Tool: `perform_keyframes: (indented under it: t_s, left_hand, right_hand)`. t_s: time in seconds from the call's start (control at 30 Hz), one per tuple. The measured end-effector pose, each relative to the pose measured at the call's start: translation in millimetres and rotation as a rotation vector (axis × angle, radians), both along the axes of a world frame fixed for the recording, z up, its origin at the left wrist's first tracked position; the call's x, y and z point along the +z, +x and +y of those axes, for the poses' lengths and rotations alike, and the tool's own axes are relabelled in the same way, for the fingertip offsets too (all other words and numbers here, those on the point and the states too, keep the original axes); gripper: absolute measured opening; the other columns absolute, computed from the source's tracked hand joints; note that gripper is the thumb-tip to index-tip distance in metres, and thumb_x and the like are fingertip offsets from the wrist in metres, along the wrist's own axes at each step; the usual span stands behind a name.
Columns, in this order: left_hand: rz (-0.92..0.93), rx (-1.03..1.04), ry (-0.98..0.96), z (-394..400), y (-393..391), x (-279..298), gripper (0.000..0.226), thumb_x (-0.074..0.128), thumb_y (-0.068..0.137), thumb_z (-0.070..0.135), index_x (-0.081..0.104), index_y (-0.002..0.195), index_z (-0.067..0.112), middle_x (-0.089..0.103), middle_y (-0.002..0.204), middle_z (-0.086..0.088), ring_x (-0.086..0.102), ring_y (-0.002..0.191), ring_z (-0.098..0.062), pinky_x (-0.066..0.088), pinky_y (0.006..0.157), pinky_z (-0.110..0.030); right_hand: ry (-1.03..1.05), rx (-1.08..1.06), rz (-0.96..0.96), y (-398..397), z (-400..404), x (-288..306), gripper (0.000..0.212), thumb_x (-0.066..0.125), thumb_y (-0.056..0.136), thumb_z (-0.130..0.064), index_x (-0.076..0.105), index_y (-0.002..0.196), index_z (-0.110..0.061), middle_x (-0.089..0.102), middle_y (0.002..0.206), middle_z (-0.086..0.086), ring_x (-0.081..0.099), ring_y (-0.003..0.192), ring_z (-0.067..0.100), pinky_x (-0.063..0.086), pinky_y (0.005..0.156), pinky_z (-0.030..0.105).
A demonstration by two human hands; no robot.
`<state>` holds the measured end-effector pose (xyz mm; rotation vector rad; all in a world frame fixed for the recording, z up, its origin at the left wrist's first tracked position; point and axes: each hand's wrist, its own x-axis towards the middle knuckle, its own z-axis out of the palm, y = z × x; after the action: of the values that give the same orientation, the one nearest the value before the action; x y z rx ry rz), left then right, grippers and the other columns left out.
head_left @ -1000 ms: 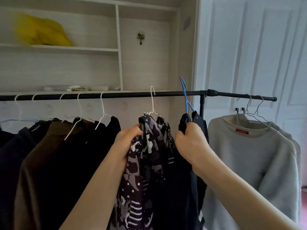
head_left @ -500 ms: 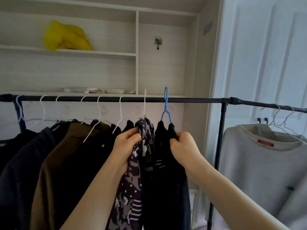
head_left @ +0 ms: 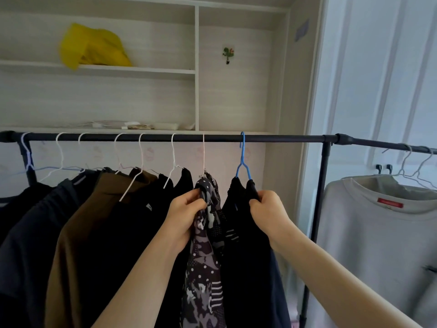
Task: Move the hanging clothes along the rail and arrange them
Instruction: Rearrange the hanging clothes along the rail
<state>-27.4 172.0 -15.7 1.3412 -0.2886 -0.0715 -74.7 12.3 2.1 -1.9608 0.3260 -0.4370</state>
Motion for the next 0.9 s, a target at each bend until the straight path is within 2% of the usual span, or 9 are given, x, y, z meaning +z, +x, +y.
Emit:
perform_keyframes:
  t_s: [0.2, 0.33, 0.43, 0.5, 0.6, 0.67, 0.77, 0.83, 0.9]
  left_hand:
    - [0.002, -0.021, -0.002, -6, 2, -6, 0.034, 0.048, 0.086, -0.008, 0.073, 0.096, 0.012, 0.072, 0.102, -0.017, 0.069, 0.092, -0.03, 0.056, 0.08, -0.037]
    - [0.007, -0.036, 0.021, -8, 4, -10, 0.035, 0.049, 0.084, -0.009, 0.073, 0.1, 0.012, 0.073, 0.103, -0.015, 0.069, 0.096, -0.03, 0.057, 0.083, -0.039]
    - [0.012, -0.043, 0.035, -8, 5, -14, 0.036, 0.049, 0.084, -0.008, 0.073, 0.103, 0.011, 0.072, 0.105, -0.015, 0.068, 0.098, -0.03, 0.055, 0.089, -0.042]
    - [0.017, -0.051, 0.045, -9, 6, -16, 0.035, 0.051, 0.084, -0.007, 0.072, 0.105, 0.012, 0.071, 0.107, -0.015, 0.068, 0.1, -0.03, 0.053, 0.092, -0.043]
    - [0.019, -0.046, 0.059, -9, 6, -19, 0.033, 0.055, 0.085, -0.004, 0.071, 0.108, 0.014, 0.071, 0.108, -0.014, 0.068, 0.1, -0.028, 0.054, 0.088, -0.039]
    - [0.024, -0.025, 0.051, -8, 5, -20, 0.029, 0.056, 0.087, 0.0, 0.071, 0.108, 0.014, 0.072, 0.107, -0.013, 0.069, 0.097, -0.025, 0.055, 0.083, -0.034]
    - [0.021, 0.013, 0.047, -8, 2, -23, 0.023, 0.059, 0.089, 0.005, 0.072, 0.104, 0.016, 0.072, 0.104, -0.011, 0.07, 0.093, -0.022, 0.055, 0.082, -0.033]
    - [0.012, 0.062, 0.066, -9, 1, -27, 0.02, 0.063, 0.087, 0.01, 0.073, 0.1, 0.021, 0.071, 0.105, -0.014, 0.069, 0.096, -0.026, 0.055, 0.09, -0.04]
    - [-0.021, 0.118, 0.113, -9, 0, -28, 0.023, 0.066, 0.084, 0.014, 0.072, 0.105, 0.023, 0.066, 0.107, -0.018, 0.067, 0.1, -0.029, 0.052, 0.095, -0.047]
  right_hand:
    - [-0.006, -0.007, -0.006, 1, -7, -8, 0.027, 0.034, 0.089, -0.003, 0.058, 0.1, 0.005, 0.053, 0.077, 0.014, 0.049, 0.067, 0.024, 0.04, 0.058, 0.032]
    - [0.006, -0.017, -0.018, 0, -10, -14, 0.026, 0.034, 0.087, -0.002, 0.056, 0.1, 0.004, 0.054, 0.08, 0.015, 0.048, 0.067, 0.023, 0.04, 0.058, 0.031]
    - [-0.011, -0.033, -0.014, -1, -13, -16, 0.024, 0.034, 0.088, -0.002, 0.054, 0.102, -0.001, 0.061, 0.093, 0.024, 0.051, 0.07, 0.025, 0.044, 0.057, 0.032]
    - [-0.019, -0.021, -0.007, -3, -13, -16, 0.025, 0.036, 0.088, -0.001, 0.055, 0.104, 0.001, 0.064, 0.097, 0.026, 0.054, 0.072, 0.026, 0.049, 0.061, 0.037]
    - [-0.059, 0.002, 0.004, -7, -15, -19, 0.024, 0.042, 0.088, 0.001, 0.057, 0.105, 0.007, 0.066, 0.092, 0.025, 0.059, 0.074, 0.028, 0.056, 0.072, 0.046]
    - [-0.095, 0.012, 0.017, -8, -18, -21, 0.021, 0.046, 0.09, -0.002, 0.057, 0.107, 0.001, 0.066, 0.094, 0.017, 0.065, 0.082, 0.027, 0.056, 0.077, 0.045]
    - [-0.113, 0.041, 0.066, -8, -22, -26, 0.038, 0.053, 0.092, -0.01, 0.045, 0.128, -0.007, 0.062, 0.111, 0.01, 0.065, 0.094, 0.024, 0.057, 0.079, 0.037]
    - [-0.117, 0.053, 0.089, -10, -22, -29, 0.05, 0.055, 0.092, -0.013, 0.035, 0.138, -0.009, 0.057, 0.115, 0.008, 0.062, 0.098, 0.024, 0.055, 0.081, 0.036]
    - [-0.133, 0.053, 0.08, -12, -22, -31, 0.055, 0.056, 0.092, -0.014, 0.032, 0.141, -0.01, 0.054, 0.114, 0.007, 0.061, 0.1, 0.025, 0.053, 0.083, 0.034]
